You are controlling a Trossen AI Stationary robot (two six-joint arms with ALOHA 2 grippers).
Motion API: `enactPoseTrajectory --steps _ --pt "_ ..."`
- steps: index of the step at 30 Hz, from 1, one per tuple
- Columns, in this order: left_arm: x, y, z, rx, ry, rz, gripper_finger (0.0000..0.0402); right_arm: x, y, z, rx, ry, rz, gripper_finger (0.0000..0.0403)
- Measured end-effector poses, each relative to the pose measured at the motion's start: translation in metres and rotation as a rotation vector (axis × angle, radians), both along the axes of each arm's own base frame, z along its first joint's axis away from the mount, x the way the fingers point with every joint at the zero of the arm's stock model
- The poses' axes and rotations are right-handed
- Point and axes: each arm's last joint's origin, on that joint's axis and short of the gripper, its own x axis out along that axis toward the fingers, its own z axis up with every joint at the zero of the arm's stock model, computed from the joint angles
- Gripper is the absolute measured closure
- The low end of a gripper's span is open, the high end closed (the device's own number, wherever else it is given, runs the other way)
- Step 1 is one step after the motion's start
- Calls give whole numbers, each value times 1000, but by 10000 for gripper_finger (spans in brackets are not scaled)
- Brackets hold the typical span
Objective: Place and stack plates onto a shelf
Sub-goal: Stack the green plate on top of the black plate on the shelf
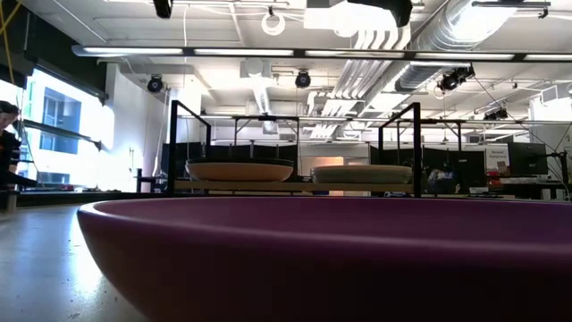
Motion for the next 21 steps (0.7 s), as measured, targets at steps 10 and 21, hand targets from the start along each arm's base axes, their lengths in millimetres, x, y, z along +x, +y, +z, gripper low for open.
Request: enactPoseTrajectory --steps 10,21 --pt "6 -66 -56 -361 888 -471 257 -2 0 -7 8 72 0 199" --pt "-30 -142 -144 -136 1307 -443 257 -3 -3 -12 -13 132 -32 199"
